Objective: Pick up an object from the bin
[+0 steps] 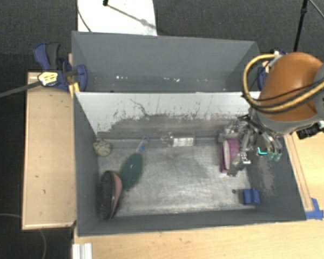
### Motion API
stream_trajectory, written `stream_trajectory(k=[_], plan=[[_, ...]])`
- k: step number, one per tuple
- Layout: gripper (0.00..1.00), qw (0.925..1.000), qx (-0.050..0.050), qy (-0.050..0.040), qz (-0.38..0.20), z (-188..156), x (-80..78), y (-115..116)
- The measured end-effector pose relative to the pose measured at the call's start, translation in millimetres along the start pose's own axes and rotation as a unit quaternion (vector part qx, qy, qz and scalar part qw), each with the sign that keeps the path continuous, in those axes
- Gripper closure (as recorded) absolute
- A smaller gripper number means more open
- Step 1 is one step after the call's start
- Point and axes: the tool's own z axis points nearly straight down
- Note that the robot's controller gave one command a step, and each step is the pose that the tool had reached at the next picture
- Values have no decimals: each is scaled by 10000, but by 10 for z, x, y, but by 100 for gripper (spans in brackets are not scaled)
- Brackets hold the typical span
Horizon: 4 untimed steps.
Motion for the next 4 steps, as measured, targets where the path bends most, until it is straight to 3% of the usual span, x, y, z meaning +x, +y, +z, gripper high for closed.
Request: stream_trajectory(k=[1,2,3,4], plan=[[0,9978,0,-57,-658,1075,-219,-719],[0,9616,18,-60,-2743,752,-443,-676],[0,8784,3,-48,-4779,769,-423,-685],[0,7996,-45,-84,-6005,892,-434,-669]])
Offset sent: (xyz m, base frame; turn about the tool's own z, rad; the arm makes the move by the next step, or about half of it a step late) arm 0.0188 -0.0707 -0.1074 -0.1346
